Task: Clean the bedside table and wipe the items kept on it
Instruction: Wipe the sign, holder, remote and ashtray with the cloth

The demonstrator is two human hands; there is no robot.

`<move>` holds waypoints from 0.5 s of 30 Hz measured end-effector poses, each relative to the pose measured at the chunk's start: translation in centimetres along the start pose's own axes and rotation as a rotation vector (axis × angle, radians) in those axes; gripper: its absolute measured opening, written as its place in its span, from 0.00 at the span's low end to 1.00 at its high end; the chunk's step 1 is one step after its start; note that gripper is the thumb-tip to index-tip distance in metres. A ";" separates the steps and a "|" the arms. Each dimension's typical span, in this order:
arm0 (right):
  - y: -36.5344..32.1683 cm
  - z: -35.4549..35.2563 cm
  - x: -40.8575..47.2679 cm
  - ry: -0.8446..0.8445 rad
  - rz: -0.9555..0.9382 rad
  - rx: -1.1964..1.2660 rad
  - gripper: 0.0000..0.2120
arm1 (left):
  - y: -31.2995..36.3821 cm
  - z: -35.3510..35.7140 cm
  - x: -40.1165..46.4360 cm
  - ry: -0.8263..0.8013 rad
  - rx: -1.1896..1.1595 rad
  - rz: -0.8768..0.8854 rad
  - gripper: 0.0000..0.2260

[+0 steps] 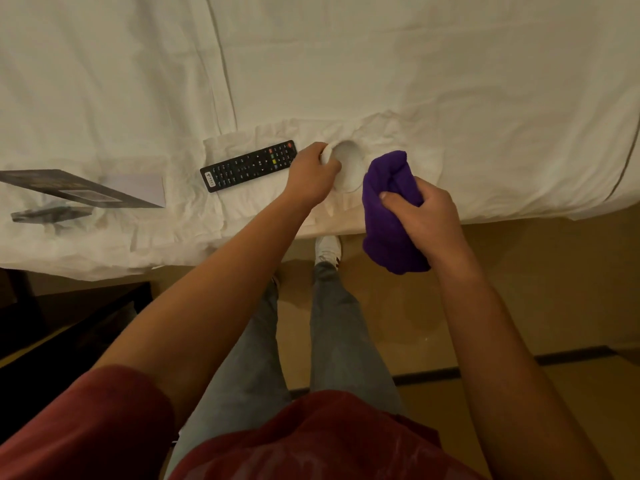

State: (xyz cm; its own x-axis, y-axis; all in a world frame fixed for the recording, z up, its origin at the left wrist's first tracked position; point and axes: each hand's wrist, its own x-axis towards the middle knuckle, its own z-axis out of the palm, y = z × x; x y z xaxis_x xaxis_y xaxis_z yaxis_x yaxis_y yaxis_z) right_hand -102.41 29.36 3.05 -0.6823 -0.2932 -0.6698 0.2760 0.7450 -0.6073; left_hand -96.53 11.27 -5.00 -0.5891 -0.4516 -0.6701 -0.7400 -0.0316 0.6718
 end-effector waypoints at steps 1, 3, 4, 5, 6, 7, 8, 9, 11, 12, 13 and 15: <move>0.2 -0.3 0.0 0.007 0.000 0.000 0.10 | 0.3 0.5 0.4 -0.007 0.029 0.009 0.12; 0.7 -0.8 0.1 0.016 0.002 0.007 0.10 | 0.7 1.3 1.1 -0.007 0.072 0.035 0.15; 0.9 -1.1 0.2 0.019 0.008 0.015 0.10 | 0.8 1.5 1.5 -0.007 0.081 0.046 0.16; 1.1 -1.3 0.3 0.021 0.016 0.022 0.10 | 0.8 1.7 1.8 -0.014 0.073 0.048 0.17; 1.3 -1.5 0.4 0.020 0.023 0.028 0.10 | 0.8 1.9 2.1 -0.027 0.058 0.042 0.19; 1.4 -1.6 0.5 0.018 0.028 0.032 0.10 | 0.7 2.0 2.2 -0.042 0.049 0.031 0.21; 1.4 -1.7 0.7 0.017 0.031 0.033 0.10 | 0.6 2.1 2.3 -0.056 0.052 0.019 0.24; 1.5 -1.8 0.8 0.018 0.032 0.034 0.10 | 0.4 2.1 2.5 -0.065 0.066 0.011 0.25; 1.5 -1.9 1.0 0.025 0.030 0.038 0.11 | 0.3 2.3 2.6 -0.069 0.112 0.021 0.28; 1.5 -2.0 1.2 0.027 0.027 0.041 0.11 | 0.2 2.4 2.6 -0.064 0.141 0.038 0.29; 1.4 -2.0 1.3 0.028 0.023 0.045 0.11 | 0.3 2.5 2.5 -0.054 0.187 0.066 0.30; 1.3 -2.1 1.6 0.034 0.018 0.050 0.10 | 0.4 2.6 1.9 -0.023 0.299 0.126 0.28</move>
State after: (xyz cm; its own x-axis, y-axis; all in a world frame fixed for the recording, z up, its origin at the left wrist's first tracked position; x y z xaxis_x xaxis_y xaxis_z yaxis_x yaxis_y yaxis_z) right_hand -104.60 31.13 2.08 -0.6989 -0.2589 -0.6667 0.3215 0.7190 -0.6162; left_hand -98.84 12.73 -6.83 -0.6867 -0.4151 -0.5968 -0.7213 0.2877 0.6300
